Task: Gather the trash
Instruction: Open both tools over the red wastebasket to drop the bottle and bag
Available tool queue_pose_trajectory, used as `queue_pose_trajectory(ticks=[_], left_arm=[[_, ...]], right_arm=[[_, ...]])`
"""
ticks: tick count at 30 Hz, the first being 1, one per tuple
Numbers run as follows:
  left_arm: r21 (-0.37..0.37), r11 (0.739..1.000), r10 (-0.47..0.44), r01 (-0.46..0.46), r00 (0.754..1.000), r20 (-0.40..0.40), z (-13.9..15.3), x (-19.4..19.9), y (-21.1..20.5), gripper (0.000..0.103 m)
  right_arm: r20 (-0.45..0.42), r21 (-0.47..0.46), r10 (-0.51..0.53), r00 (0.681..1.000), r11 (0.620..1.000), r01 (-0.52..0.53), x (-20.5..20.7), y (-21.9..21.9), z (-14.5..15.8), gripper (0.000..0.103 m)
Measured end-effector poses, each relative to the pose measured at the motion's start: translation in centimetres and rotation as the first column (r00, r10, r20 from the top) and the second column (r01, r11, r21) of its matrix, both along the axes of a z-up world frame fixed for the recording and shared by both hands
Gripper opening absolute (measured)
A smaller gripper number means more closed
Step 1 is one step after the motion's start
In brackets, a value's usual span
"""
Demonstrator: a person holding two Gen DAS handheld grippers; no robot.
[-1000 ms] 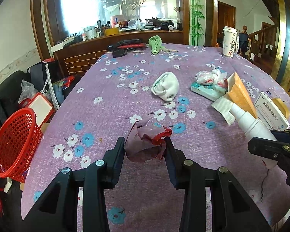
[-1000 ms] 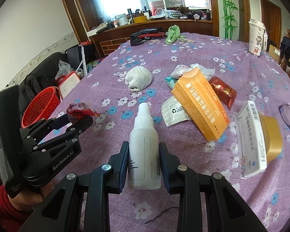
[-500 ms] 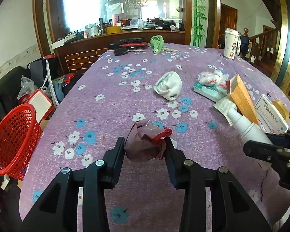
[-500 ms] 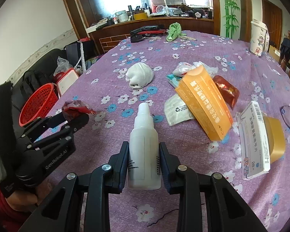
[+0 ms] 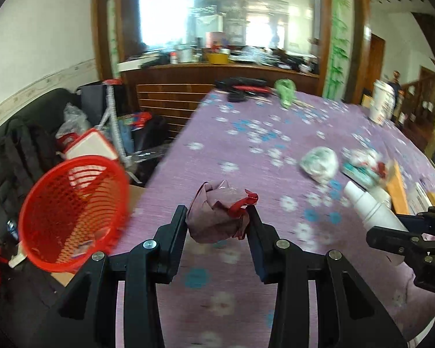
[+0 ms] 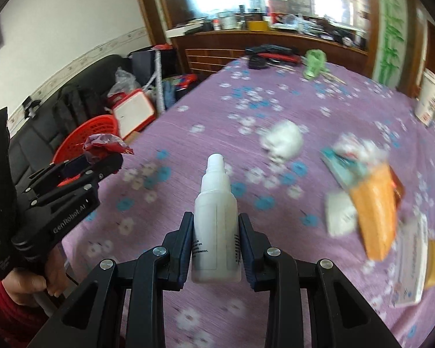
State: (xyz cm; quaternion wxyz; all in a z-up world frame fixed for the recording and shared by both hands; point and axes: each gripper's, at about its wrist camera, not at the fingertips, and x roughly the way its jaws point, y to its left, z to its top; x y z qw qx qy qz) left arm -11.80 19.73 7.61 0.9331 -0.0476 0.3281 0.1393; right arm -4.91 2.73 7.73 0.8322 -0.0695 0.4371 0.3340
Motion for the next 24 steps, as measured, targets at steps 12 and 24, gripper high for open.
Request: queue_pose_trajectory(ticks=[12, 24], left_arm=[[-0.046, 0.971, 0.235, -0.235, 0.972, -0.014, 0.5, -4.1, 12.9, 0.039], [-0.076, 0.945, 0.316, -0.319, 0.947, -0.053, -0.9, -5.1, 19.3, 0.039]], right_arm=[[-0.037, 0.043, 0.209, 0.977, 0.977, -0.208, -0.1, 13.5, 1.9, 0.032], [-0.088, 0.090, 0.310, 0.947, 0.949, -0.302, 1.3, 25.1, 1.5, 0.033]])
